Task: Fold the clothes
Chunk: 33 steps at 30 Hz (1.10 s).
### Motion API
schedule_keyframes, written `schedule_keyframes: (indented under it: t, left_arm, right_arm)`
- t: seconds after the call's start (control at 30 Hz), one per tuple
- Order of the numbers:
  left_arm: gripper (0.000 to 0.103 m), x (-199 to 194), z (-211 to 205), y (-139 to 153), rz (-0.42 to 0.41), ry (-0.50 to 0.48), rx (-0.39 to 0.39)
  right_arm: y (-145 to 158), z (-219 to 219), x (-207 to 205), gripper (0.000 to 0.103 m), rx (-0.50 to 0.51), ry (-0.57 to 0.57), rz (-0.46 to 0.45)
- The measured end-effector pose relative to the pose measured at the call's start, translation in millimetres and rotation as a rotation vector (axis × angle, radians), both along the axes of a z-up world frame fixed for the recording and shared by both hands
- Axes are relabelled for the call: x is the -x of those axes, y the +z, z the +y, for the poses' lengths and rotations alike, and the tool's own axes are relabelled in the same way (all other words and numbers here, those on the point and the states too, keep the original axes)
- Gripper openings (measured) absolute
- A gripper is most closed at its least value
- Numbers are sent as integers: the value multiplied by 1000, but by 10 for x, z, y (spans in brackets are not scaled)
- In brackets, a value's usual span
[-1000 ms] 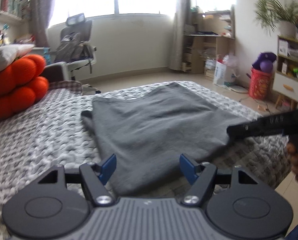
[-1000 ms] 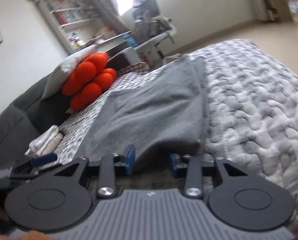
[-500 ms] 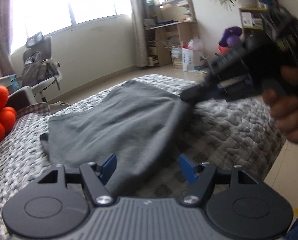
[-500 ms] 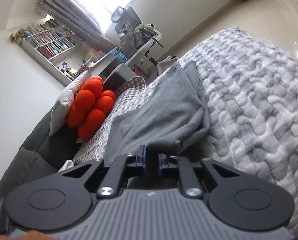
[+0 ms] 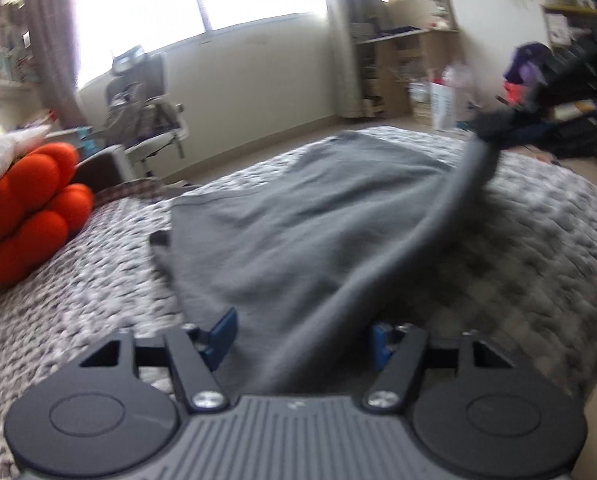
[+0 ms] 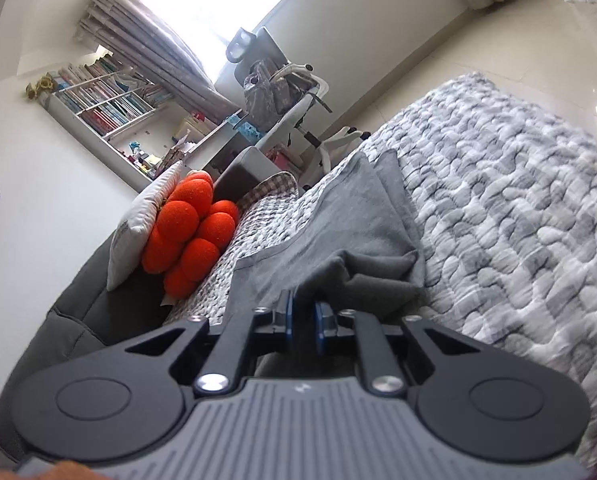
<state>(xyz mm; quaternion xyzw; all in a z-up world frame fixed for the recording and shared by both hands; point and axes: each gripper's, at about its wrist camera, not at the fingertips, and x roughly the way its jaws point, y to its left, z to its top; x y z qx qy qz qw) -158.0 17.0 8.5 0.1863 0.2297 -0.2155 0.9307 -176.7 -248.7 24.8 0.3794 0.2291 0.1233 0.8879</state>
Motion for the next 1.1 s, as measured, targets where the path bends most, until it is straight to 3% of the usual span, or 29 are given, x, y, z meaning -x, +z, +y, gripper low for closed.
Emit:
schedule_keyframes:
  t: [0.03, 0.1, 0.23, 0.33, 0.43, 0.5, 0.87, 1.1]
  left_arm:
    - [55, -26, 38, 11, 8, 11, 12]
    - [36, -32, 56, 24, 22, -3, 21]
    - [26, -7, 62, 45, 29, -37, 21]
    - [24, -21, 65, 54, 31, -48, 22]
    - [23, -56, 69, 53, 37, -54, 22]
    - [22, -79, 67, 53, 40, -56, 20]
    - [23, -254, 156, 149, 147, -33, 136]
    - [23, -345, 206, 154, 196, -29, 187]
  right_arm:
    - [-3, -4, 1, 15, 8, 3, 0]
    - [-28, -10, -7, 15, 17, 13, 7]
    - [-62, -12, 73, 15, 81, 47, -9]
    - [-116, -11, 190, 16, 179, 91, -15]
    - [-145, 82, 307, 22, 346, 131, -53]
    - [-168, 175, 350, 41, 462, 151, -82]
    - [-294, 688, 581, 43, 1097, 255, -241]
    - [-331, 927, 395, 43, 1212, 341, -336]
